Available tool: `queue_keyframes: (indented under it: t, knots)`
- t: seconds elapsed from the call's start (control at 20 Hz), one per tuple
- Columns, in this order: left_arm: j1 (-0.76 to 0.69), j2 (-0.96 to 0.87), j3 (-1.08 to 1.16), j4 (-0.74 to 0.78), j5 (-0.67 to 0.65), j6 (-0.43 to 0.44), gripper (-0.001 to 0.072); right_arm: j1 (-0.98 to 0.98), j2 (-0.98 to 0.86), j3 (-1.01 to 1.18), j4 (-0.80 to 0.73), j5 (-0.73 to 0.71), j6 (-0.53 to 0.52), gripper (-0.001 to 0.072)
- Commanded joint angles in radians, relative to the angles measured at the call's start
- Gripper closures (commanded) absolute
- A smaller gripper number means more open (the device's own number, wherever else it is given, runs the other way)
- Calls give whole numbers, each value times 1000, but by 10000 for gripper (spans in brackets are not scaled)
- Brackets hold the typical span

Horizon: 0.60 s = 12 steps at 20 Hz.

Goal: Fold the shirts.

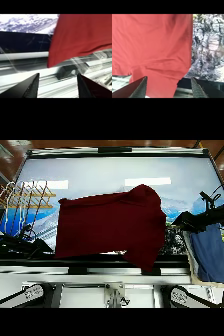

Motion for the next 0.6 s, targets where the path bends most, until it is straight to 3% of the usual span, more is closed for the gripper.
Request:
queue_keyframes:
  t: [0.0, 0.55]
  knots:
    - [-30, -40, -5, 1, 37, 10, 175, 0, 0, -2, 2, -6, -1, 68]
    - [-166, -152, -6, -61, 117, 14, 176, 0, 0, -2, 2, -13, -4, 68]
